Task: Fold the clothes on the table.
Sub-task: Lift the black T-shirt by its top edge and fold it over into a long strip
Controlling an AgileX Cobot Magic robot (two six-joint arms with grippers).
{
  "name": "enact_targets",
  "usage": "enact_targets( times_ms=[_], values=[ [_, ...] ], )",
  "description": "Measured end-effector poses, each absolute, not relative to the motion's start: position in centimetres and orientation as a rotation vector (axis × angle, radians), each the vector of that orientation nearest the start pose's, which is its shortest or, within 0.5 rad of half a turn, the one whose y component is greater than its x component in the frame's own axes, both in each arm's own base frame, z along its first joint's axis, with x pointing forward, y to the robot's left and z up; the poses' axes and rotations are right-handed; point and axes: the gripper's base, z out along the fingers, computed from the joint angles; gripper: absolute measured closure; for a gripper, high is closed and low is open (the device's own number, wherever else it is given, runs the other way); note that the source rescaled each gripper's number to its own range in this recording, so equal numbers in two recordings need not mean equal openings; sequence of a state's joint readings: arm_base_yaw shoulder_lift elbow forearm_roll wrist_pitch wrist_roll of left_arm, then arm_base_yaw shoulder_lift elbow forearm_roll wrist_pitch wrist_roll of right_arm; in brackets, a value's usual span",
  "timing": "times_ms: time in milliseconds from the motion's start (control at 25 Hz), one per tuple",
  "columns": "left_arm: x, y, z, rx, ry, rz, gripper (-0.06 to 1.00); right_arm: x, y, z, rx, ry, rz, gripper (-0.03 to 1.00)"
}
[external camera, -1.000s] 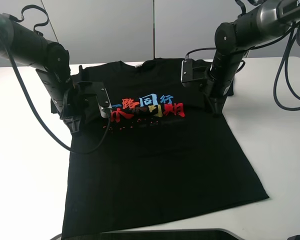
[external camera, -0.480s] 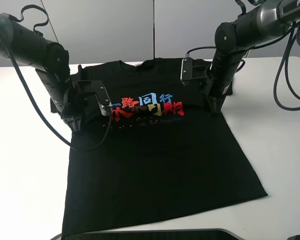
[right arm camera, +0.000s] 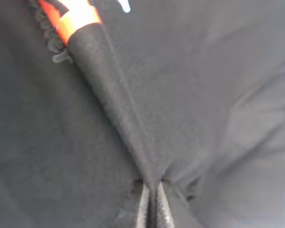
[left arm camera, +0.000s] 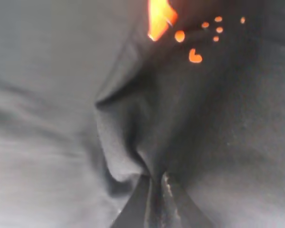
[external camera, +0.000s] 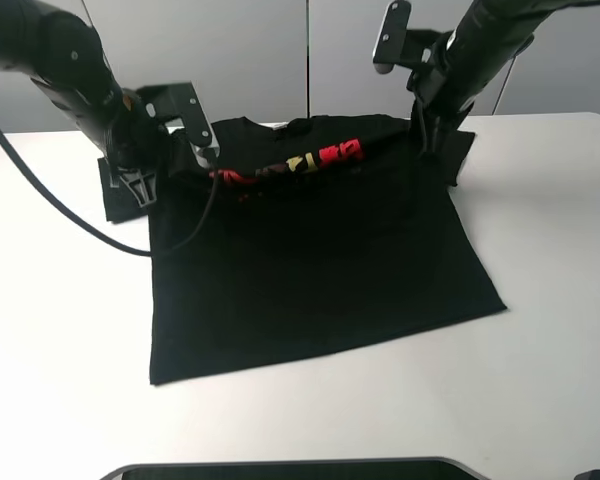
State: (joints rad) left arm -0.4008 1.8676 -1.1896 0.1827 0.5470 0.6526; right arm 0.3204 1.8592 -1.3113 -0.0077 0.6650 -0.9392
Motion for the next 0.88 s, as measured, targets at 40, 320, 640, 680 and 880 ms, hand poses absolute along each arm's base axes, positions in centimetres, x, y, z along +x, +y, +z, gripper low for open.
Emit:
enact_targets(
  times_ms=[40, 320, 640, 680, 880],
  values=[
    [35.3, -13.9, 18.8, 1.494, 2.229, 0.268, 0.94, 36.9, 12.2, 22.0, -1.583, 2.165, -0.206, 0.97],
    [36.6, -13.7, 25.3, 1.375, 2.028, 0.423, 0.94, 36.3, 11.7, 28.3, -1.421, 1.933, -0.347, 0.97],
    [39.0, -14.3, 33.2, 1.159, 1.858, 0.495, 0.94, 36.9, 11.4, 31.7, -1.321, 1.684, -0.534, 0.97],
    [39.1, -14.3, 33.9, 1.140, 1.850, 0.496, 0.94, 36.8, 11.4, 32.1, -1.311, 1.658, -0.547, 0.97],
    [38.3, -14.4, 34.1, 1.129, 1.973, 0.457, 0.94, 36.5, 11.0, 32.9, -1.247, 1.732, -0.526, 0.97]
  ],
)
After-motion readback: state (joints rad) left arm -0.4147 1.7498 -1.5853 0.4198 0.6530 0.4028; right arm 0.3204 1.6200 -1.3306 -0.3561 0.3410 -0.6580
